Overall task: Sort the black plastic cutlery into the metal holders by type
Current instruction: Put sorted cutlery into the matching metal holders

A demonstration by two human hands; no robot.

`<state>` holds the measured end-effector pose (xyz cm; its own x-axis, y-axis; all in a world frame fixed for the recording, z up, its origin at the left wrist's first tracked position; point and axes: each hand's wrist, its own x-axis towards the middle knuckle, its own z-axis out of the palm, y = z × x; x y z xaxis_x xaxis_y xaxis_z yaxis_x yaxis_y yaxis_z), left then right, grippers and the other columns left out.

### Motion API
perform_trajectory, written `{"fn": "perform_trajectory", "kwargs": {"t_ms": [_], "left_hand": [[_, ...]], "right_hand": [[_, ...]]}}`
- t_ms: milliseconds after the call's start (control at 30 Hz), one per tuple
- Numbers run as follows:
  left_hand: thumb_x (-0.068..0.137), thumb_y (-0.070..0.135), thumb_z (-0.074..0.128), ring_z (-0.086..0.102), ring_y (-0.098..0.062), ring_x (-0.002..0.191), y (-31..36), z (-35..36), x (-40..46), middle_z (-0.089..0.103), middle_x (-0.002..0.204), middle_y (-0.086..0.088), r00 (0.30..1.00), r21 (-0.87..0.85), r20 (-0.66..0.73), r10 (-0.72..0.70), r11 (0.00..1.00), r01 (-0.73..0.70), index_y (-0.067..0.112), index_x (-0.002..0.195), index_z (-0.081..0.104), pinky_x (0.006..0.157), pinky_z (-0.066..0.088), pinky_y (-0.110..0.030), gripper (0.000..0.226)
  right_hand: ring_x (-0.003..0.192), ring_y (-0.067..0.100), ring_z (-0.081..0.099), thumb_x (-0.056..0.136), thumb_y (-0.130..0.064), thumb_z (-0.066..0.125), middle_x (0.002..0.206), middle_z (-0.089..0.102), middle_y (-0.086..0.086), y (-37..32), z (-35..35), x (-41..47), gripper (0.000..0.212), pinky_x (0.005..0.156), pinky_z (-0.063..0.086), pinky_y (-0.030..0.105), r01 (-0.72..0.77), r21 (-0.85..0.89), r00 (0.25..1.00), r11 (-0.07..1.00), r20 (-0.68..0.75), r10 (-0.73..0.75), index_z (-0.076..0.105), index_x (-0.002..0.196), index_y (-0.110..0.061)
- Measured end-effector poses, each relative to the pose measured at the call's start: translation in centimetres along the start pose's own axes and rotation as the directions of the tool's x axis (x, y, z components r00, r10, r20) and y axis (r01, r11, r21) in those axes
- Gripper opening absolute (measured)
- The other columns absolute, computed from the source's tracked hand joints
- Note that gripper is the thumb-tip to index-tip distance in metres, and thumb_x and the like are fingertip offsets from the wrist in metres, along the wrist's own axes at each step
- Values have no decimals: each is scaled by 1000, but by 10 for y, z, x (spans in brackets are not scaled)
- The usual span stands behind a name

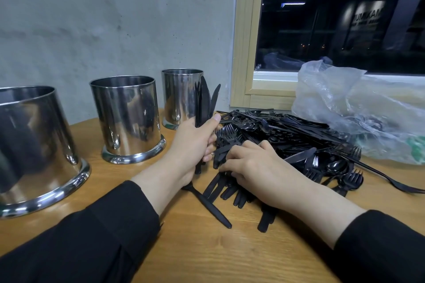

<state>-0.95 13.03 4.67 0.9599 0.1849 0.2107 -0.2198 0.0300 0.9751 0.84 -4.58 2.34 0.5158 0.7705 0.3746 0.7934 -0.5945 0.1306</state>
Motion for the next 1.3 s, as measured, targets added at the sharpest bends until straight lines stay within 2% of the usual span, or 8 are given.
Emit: {"fn": "perform_trajectory", "kwargs": {"t_ms": [100, 467, 600, 700, 867, 1067, 1200, 1300], "left_hand": [[102, 37, 61, 30, -12, 46, 1, 0, -1, 38, 58, 4, 1000, 0, -5, -1, 1000, 1, 12, 93, 56, 44, 25, -25, 27], [106, 32, 56, 37, -13, 46, 4, 0, -3, 42, 58, 2, 999, 28, -27, 28, 999, -27, 9, 96, 62, 43, 33, -25, 26], [107, 30, 53, 56, -18, 54, 5, 0, -2, 59, 63, -4, 998, 93, -22, 51, 994, -49, 7, 95, 63, 48, 49, -29, 28], [106, 32, 54, 69, -26, 63, 8, 2, -4, 71, 69, -6, 999, 102, 40, -7, 995, 3, 4, 99, 63, 56, 59, -33, 31], [104, 33, 58, 72, -33, 69, 8, 5, -11, 65, 71, -7, 971, 12, 199, -132, 991, 133, 4, 99, 68, 58, 57, -32, 31], [102, 29, 62, 70, -28, 66, 9, 4, -11, 63, 82, -16, 952, -119, 263, -158, 974, 195, 1, 98, 64, 54, 55, -30, 28], [102, 27, 61, 68, -24, 68, 11, 2, -10, 66, 81, -12, 925, -196, 352, -143, 955, 222, 1, 97, 66, 62, 58, -34, 27], [101, 24, 61, 53, -15, 58, 9, 1, -8, 52, 71, -2, 915, -255, 389, -105, 942, 217, 11, 85, 59, 57, 53, -29, 21]], "right_hand": [[98, 14, 41, 98, -23, 57, 107, 52, -15, 0, -4, 0, 23, 79, 28, 35, 7, -2, 1000, 1000, 19, -7, 65, 114, -37], [100, 13, 40, 99, -26, 52, 106, 49, -15, -3, -12, -3, 9, 85, 36, 37, -25, -13, 999, 1000, -21, 25, 53, 103, -35], [93, 17, 44, 95, -18, 59, 102, 52, -12, 1, -17, -2, 15, 78, 39, 40, -83, -57, 983, 995, -166, 72, 56, 99, -32], [91, 23, 51, 91, -7, 63, 106, 56, -4, 7, -21, -2, 18, 75, 43, 42, -66, -28, 959, 997, -277, 56, 60, 100, -22], [92, 22, 56, 92, -7, 64, 112, 57, 3, 4, -23, -4, 12, 66, 51, 37, -31, 66, 920, 997, -389, 55, 64, 103, -8], [112, 15, 64, 99, -12, 55, 135, 60, -3, 4, -21, -4, 32, 83, 59, 35, -7, 145, 893, 989, -445, 71, 66, 128, -13], [131, 7, 54, 96, 0, 61, 147, 55, -5, 7, -18, -5, 45, 104, 49, 25, 4, 202, 880, 979, -467, 93, 62, 138, -16], [141, 6, 44, 93, 5, 60, 155, 45, -4, 5, -19, -6, 52, 112, 41, 24, 44, 244, 880, 969, -468, 78, 57, 142, -13]]}}
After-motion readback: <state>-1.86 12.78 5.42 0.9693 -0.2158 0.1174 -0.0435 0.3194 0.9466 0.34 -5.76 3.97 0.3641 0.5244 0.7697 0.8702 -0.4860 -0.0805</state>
